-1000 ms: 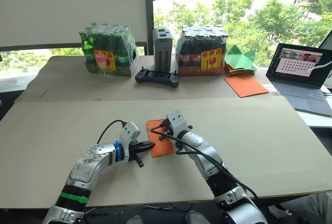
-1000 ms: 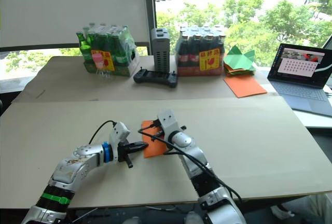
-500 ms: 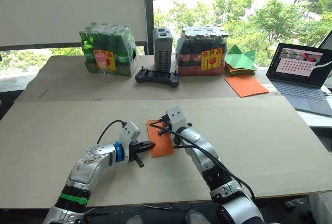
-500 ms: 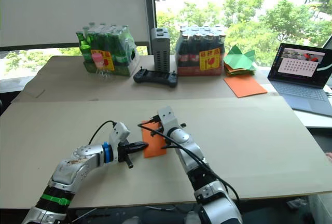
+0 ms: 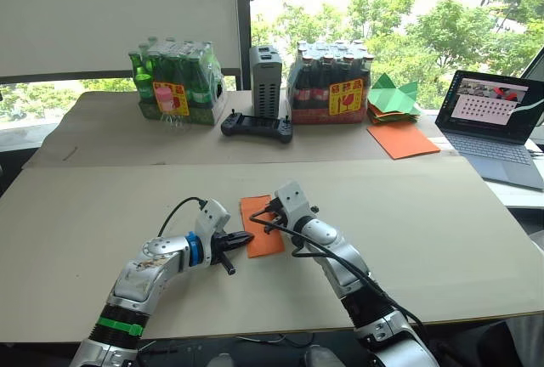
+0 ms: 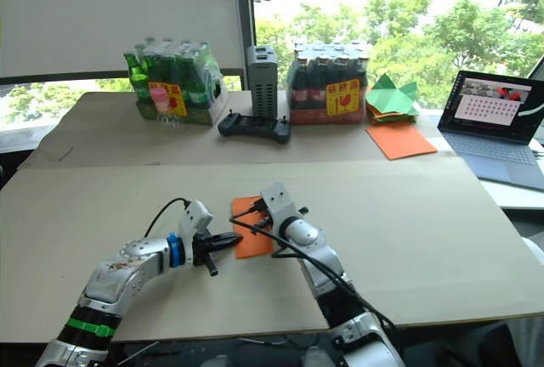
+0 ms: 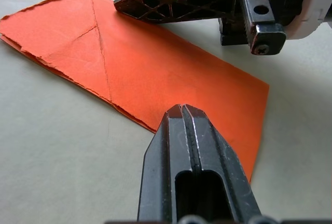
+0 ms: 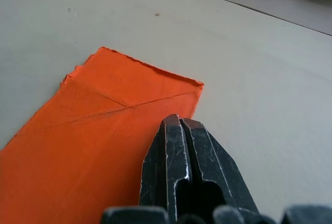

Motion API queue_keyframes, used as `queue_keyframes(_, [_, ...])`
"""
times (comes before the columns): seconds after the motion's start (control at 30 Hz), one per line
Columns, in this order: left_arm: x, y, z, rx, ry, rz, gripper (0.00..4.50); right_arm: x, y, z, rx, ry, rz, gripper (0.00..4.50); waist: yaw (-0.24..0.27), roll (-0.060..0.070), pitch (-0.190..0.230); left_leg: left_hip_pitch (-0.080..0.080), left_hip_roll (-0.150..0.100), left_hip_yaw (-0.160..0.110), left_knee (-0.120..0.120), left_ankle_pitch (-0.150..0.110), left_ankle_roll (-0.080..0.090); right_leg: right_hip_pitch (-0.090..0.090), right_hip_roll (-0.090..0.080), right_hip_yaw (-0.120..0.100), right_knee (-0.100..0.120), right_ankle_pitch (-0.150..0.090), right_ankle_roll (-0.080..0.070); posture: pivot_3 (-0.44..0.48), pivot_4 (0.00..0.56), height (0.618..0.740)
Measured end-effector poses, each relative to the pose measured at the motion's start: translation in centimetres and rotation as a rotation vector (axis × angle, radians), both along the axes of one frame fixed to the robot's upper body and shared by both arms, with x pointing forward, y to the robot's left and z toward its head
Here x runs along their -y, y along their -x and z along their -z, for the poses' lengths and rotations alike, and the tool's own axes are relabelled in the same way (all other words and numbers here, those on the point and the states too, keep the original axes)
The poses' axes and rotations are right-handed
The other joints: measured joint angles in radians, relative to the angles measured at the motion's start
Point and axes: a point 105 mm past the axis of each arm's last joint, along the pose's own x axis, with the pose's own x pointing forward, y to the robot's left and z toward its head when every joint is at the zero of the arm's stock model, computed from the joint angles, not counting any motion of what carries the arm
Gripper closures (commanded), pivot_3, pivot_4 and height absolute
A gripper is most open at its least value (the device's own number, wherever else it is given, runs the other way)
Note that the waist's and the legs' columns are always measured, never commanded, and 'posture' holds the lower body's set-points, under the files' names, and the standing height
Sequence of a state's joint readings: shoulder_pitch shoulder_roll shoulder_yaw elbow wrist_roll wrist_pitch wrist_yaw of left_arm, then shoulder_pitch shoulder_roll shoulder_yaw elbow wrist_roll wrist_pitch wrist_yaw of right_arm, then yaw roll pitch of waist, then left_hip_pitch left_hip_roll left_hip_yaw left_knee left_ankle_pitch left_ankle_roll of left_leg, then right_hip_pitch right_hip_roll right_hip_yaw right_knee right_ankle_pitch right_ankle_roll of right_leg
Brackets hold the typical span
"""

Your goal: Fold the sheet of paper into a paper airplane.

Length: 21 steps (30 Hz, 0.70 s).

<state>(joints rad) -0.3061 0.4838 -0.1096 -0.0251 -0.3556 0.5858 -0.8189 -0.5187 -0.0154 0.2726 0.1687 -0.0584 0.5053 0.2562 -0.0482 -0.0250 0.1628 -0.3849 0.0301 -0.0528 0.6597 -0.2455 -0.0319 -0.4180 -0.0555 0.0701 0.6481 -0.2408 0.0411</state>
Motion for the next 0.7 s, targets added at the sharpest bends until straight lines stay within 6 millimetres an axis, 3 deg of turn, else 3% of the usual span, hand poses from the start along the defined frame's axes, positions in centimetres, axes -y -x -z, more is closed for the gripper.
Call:
queue_keyframes(0.47, [0.1,0.0,0.0,-0.003,-0.001,0.004,4.50,0.4,1.6,0.4,-0.012,0.029,-0.041,4.48,0.001,0.000,0.000,0.000,0.000,0.000,0.000,0.000,0.000,0.000,0.000,0.000,0.000,0.000,0.000,0.000,0.150,0.740])
queue_keyframes(0.7, [0.3,0.0,0.0,-0.005,0.000,0.009,4.50,1.3,3.9,1.0,-0.029,0.058,-0.089,4.48,0.003,0.000,-0.001,0.000,0.000,0.000,0.000,0.000,0.000,0.001,0.000,0.000,-0.001,0.000,0.000,0.000,0.150,0.740])
